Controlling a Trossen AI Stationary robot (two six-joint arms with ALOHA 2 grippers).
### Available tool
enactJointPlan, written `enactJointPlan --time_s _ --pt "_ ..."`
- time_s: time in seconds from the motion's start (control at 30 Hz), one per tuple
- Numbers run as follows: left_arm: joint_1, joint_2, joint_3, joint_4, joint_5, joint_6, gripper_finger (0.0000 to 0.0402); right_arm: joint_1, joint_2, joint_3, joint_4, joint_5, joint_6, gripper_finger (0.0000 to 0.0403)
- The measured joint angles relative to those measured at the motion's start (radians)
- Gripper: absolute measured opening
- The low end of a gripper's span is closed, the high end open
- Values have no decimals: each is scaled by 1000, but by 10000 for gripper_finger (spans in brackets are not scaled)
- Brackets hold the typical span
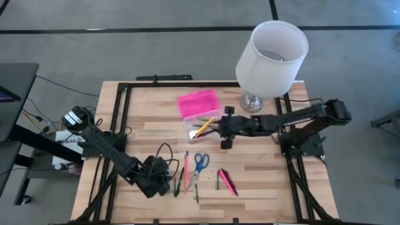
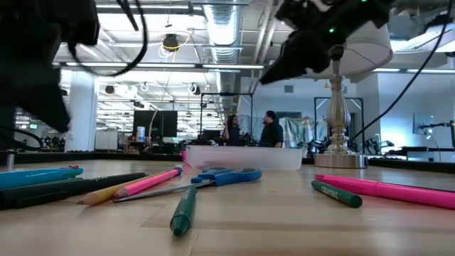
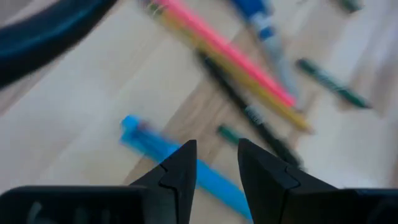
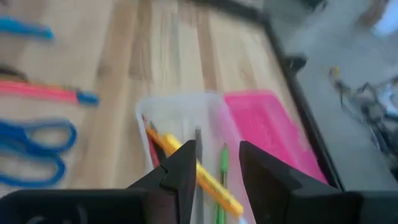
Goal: Pick & place school supplies into a supply box
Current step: Put the blue pen into the pink supply box
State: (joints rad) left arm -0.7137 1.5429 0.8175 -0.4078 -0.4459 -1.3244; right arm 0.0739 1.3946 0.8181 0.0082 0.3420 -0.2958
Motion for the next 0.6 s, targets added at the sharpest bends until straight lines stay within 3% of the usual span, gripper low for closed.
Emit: enactJointPlan --time_s 0.3,0.6 --pt "35 16 7 -32 54 -106 111 90 -177 -216 211 1 6 118" --pt "89 84 77 -177 146 -63 112 178 -200 -269 253 24 7 118"
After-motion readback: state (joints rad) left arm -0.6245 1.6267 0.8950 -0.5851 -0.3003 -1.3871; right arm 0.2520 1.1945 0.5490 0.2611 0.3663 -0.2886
